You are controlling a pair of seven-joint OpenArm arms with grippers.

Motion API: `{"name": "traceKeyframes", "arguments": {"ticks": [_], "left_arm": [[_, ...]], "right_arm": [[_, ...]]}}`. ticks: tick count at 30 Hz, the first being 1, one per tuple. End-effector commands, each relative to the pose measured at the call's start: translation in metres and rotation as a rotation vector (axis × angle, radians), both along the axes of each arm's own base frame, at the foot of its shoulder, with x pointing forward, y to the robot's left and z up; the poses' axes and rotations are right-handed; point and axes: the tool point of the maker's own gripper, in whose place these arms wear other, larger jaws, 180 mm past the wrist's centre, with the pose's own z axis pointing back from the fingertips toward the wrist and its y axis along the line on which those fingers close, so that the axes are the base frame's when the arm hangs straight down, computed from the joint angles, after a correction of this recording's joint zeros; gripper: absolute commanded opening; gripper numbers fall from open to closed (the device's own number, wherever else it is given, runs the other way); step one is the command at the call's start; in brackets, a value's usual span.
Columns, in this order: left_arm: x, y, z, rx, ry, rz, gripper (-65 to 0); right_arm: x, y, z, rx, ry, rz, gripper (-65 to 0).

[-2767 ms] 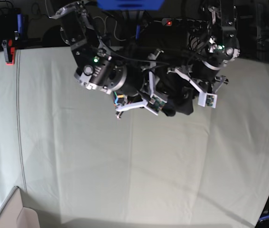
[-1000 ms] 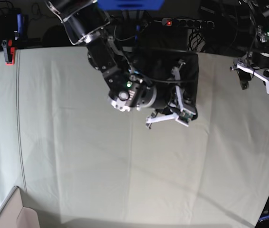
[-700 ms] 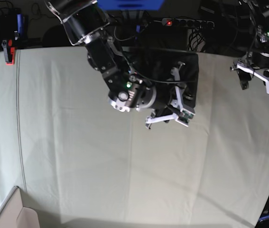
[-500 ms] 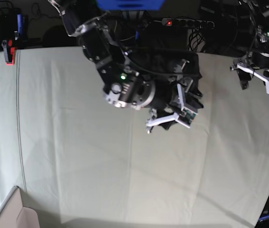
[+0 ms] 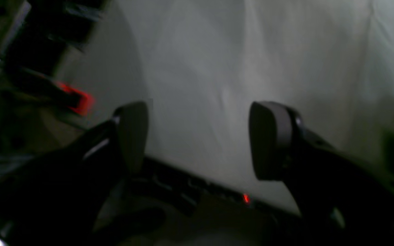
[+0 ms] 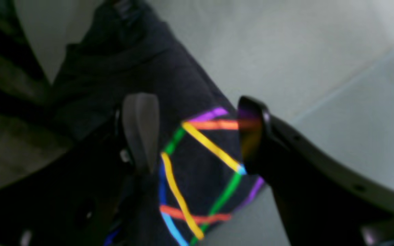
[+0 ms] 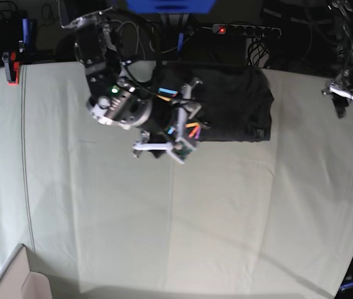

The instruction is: Layout the t-shirt on the table in an organized manner, then fold the t-shirt properly

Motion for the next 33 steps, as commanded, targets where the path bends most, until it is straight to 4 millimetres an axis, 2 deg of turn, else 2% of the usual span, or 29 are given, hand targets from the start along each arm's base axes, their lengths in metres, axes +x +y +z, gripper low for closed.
{"name": "traceKeyframes", "arguments": {"ticks": [1,3,5,7,10,13,18,25,33], "left_arm": [[0.007,-0.019,0.003,-0.033,-0.034,-0.065,-20.1],[0.008,-0.057,-0.008,-0.111,-0.004,-0.185,-20.1],[0.003,-0.083,-0.019,-0.163,0.053,-0.256,-20.1],[-0.002,-0.103,-0.024,-0.199,0.087,-0.292,-19.1],[-0.004,-0.125,-0.021,-0.236,0.079,-0.311,-10.3],[0.0,-0.141,-0.02,-0.269,0.059,-0.329,-0.5],[0.01,-0.174,-0.031,-0.381,0.055,-0.433,0.0],[0.02,-0.187,-0.064,-0.499,0.101,-0.423,0.0],[0.031,-0.195,-0.072,-0.535,0.104,-0.419,0.0]], "right_arm": [[0.01,-0.007,0.012,0.031,-0.038,-0.038,-27.9],[0.016,-0.028,0.012,0.022,-0.04,-0.101,-27.8],[0.021,-0.048,0.01,0.005,-0.041,-0.15,-27.7],[0.023,-0.063,0.007,-0.02,-0.041,-0.172,-27.7],[0.024,-0.081,0.003,-0.055,-0.042,-0.186,-27.7],[0.024,-0.087,0.002,-0.073,-0.043,-0.186,-27.7],[0.023,-0.09,0.0,-0.083,-0.037,-0.185,-27.7],[0.013,-0.089,-0.007,-0.086,-0.013,-0.182,-27.7],[0.012,-0.09,-0.008,-0.091,-0.011,-0.184,-27.8]]}}
